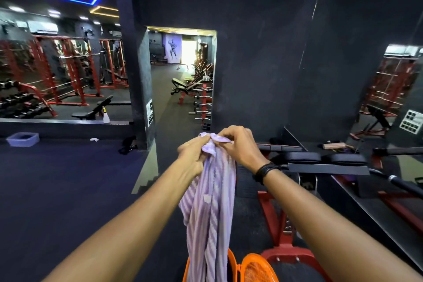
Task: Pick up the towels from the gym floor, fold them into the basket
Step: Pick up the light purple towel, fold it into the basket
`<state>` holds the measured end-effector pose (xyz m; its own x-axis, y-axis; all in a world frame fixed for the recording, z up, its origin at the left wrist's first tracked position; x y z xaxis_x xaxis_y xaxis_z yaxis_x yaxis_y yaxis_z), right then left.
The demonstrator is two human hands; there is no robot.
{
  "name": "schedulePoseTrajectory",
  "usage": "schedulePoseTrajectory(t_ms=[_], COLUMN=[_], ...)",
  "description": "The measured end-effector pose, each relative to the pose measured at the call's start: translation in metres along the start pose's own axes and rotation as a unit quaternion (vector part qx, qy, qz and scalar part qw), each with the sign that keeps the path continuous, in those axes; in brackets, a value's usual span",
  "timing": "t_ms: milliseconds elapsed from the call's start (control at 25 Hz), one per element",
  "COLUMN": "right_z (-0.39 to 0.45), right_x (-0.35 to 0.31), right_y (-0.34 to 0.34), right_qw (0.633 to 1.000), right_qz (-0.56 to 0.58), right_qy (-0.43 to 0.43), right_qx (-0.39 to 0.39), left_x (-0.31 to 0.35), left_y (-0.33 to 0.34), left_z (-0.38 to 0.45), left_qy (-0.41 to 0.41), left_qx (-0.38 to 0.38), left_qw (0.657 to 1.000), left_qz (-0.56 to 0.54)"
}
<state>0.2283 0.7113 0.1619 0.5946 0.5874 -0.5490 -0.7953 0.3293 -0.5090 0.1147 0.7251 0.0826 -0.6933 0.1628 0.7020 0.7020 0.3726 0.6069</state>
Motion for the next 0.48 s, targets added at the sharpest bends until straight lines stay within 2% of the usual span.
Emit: schedulePoseTrajectory(t_ms=[80,200,280,320,400,480], right_z=[-0.004,-0.01,-0.011,-0.013,-0.021,-0.028], right_x=[0.0,-0.007,-0.003,0.0,0.006,0.014], right_y=[0.005,0.009,0.019,0.024,0.034,0.033], right_qw=[0.999,0.999,0.996,0.992,0.978,0.945], right_qz=[-0.036,-0.043,-0.073,-0.073,0.006,0.154], right_qy=[-0.023,-0.029,-0.02,0.0,0.066,0.174], right_qx=[-0.008,-0.011,-0.056,-0.103,-0.196,-0.231], left_x=[-0.003,-0.003,-0.004,-0.004,0.0,0.005], left_y=[0.001,0.002,0.006,0.006,-0.001,-0.004], left_z=[-0.003,-0.01,-0.013,-0.013,-0.012,-0.013], left_qy=[-0.007,0.027,0.036,0.039,0.059,0.088], left_qx=[0.003,0.028,-0.004,-0.017,-0.019,-0.033], left_qw=[1.0,0.999,0.999,0.999,0.998,0.99], left_qz=[-0.011,-0.003,-0.012,-0.003,0.024,0.109])
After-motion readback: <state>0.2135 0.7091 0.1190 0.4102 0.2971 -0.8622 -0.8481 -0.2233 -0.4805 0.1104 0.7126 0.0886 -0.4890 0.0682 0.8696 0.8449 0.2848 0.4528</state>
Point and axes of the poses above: each hand's wrist, its own z-axis towards the middle knuckle, its own y-axis out of the palm, x = y × z, the point moved 8 cm from there along z, towards the middle knuckle, and after that the axes turned 11 degrees about x, right-handed, at the moved point
